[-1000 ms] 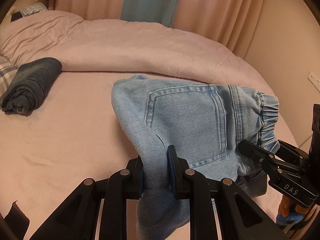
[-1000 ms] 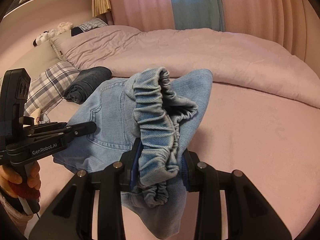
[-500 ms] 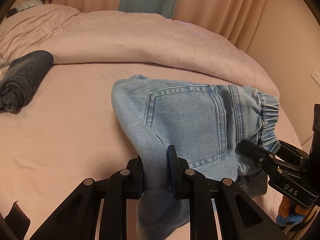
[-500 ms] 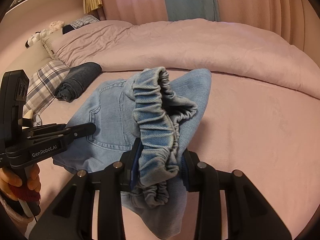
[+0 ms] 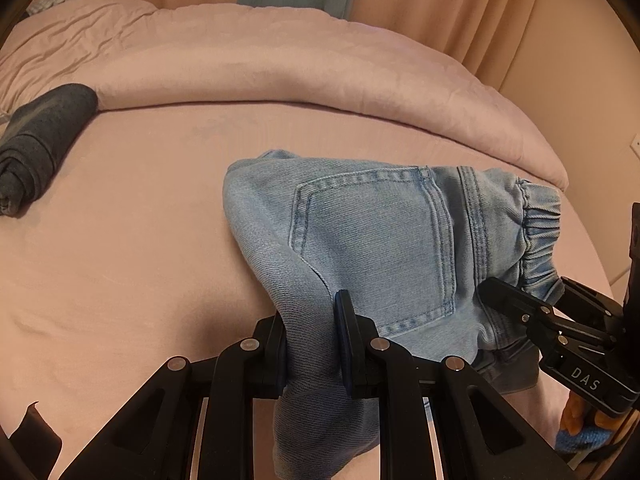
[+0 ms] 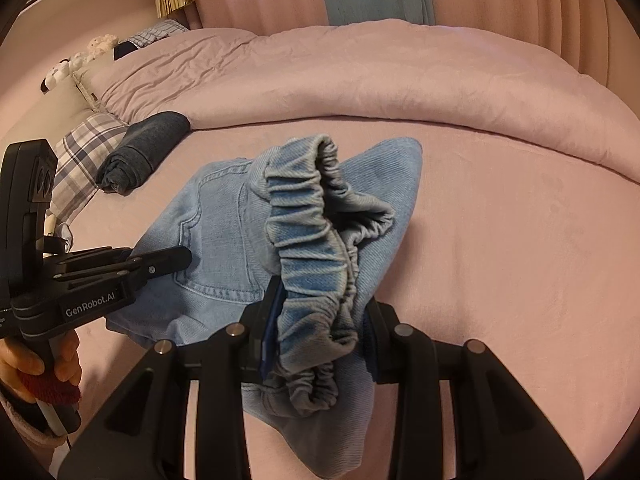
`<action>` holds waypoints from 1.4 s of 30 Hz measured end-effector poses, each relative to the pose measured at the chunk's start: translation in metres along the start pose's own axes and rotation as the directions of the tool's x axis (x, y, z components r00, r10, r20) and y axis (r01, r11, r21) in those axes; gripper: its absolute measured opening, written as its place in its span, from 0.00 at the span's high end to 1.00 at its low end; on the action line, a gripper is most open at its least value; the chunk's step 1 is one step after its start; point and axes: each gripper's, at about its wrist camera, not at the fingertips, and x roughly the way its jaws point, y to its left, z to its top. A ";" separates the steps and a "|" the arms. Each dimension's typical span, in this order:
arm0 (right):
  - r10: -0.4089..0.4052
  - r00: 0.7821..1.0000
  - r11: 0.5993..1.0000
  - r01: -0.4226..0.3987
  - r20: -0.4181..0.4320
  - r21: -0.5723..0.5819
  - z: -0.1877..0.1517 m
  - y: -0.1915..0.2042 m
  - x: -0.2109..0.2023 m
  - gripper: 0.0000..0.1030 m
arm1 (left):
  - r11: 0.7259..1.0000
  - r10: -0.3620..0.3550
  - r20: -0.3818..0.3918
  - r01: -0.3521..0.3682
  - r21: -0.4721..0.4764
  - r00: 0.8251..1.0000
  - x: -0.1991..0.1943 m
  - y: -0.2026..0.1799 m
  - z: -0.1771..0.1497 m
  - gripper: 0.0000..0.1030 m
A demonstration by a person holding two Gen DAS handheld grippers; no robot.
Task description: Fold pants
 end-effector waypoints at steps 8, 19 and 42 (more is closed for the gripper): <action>0.001 1.000 1.000 -0.001 -0.020 0.003 0.000 -0.002 0.009 0.66 | 1.000 0.002 -0.009 -0.002 0.004 1.000 0.004 0.002 -0.001 0.83; -0.008 0.999 1.000 0.008 -0.040 0.001 0.000 -0.001 0.016 0.66 | 1.000 0.015 -0.021 -0.015 0.013 1.000 0.008 0.003 -0.004 0.83; -0.083 0.993 0.991 0.091 -0.085 0.096 -0.005 -0.028 0.001 0.42 | 0.990 0.132 -0.005 -0.131 0.050 0.991 -0.001 0.001 -0.007 0.62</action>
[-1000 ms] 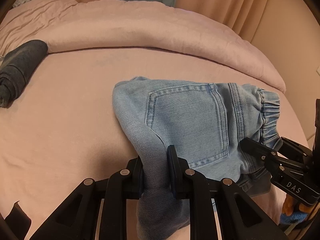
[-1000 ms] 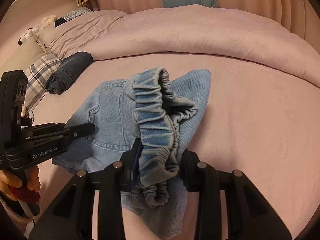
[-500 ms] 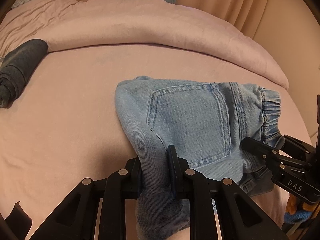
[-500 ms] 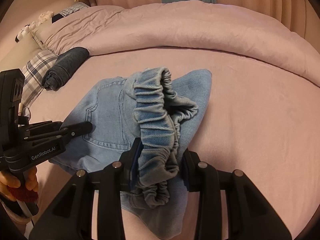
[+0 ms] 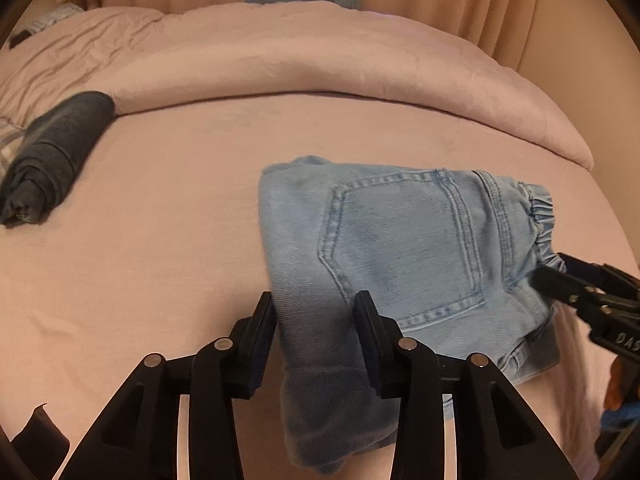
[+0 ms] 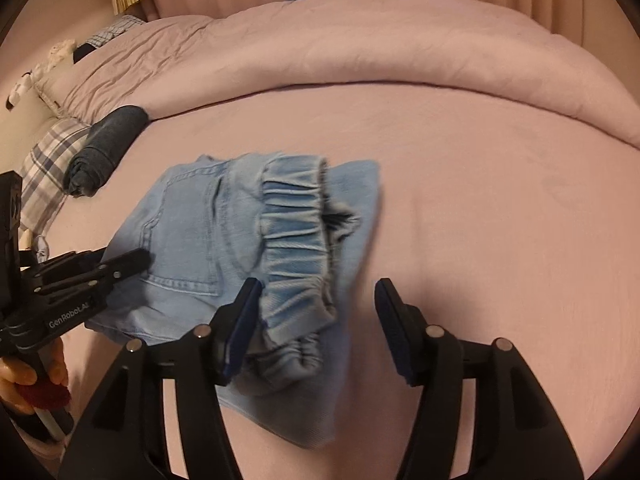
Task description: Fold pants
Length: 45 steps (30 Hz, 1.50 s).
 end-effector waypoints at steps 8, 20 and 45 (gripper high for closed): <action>-0.121 0.990 0.990 0.126 0.072 -0.068 0.007 0.017 -0.021 0.41 | 1.000 0.026 0.067 -0.026 -0.002 0.997 -0.026 0.003 0.003 0.48; -0.035 0.989 0.973 0.066 0.143 -0.223 0.024 0.043 -0.025 0.68 | 0.994 -0.053 0.049 0.047 0.100 0.997 -0.012 -0.034 -0.005 0.47; 0.015 1.000 0.996 -0.016 -0.014 -0.085 -0.006 0.026 -0.008 0.64 | 0.993 -0.025 -0.018 0.027 0.117 1.000 -0.018 -0.038 -0.038 0.47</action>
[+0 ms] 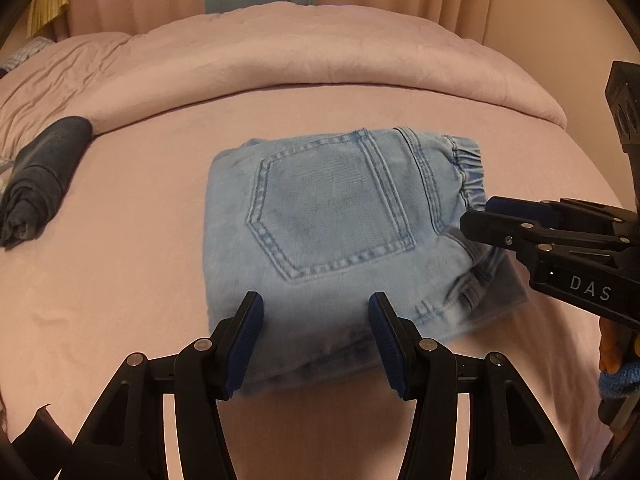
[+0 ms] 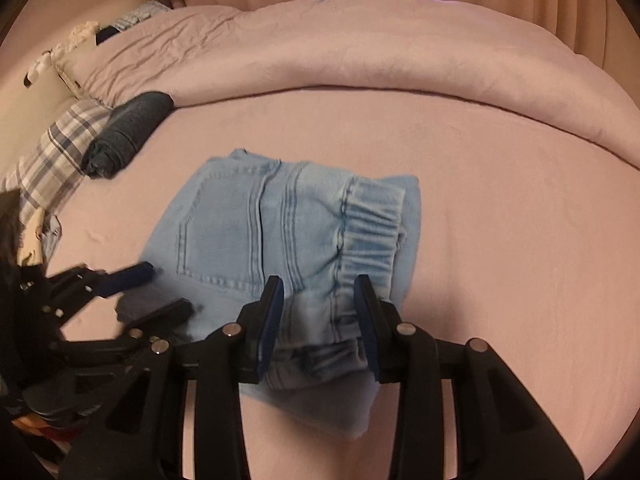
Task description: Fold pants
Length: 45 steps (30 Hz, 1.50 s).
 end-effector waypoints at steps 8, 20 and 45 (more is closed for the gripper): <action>0.009 1.000 1.000 -0.008 -0.024 0.018 -0.017 0.008 -0.022 0.62 | 1.000 0.012 0.006 -0.012 -0.014 1.000 -0.025 -0.003 -0.010 0.47; -0.004 0.998 0.999 0.006 0.060 -0.032 -0.032 0.029 -0.081 0.49 | 0.997 0.050 0.042 -0.047 -0.057 0.998 -0.067 -0.007 -0.020 0.34; -0.021 0.991 0.998 0.028 0.132 -0.048 -0.047 0.057 -0.181 0.25 | 0.984 0.163 0.154 -0.149 -0.099 0.975 -0.175 -0.023 -0.013 0.26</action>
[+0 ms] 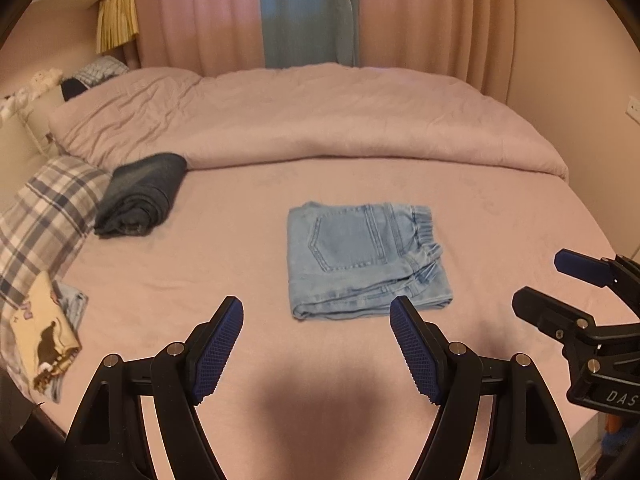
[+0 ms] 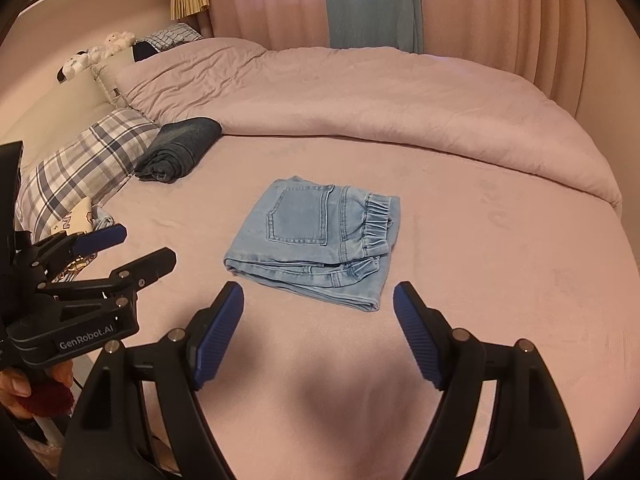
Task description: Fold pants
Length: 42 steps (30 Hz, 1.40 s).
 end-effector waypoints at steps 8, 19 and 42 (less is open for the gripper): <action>0.003 0.999 1.000 -0.002 0.041 -0.022 0.010 0.007 -0.031 0.25 | 1.000 0.008 0.035 -0.008 0.007 0.999 -0.021 -0.003 0.012 0.26; 0.003 0.999 0.999 -0.001 0.054 -0.034 0.020 0.007 -0.053 0.25 | 1.000 0.017 0.043 -0.018 0.017 0.999 -0.032 -0.007 0.025 0.26; -0.001 0.997 0.999 0.004 0.072 -0.044 0.040 0.007 -0.069 0.25 | 0.999 0.026 0.054 -0.027 0.017 0.998 -0.043 -0.013 0.043 0.26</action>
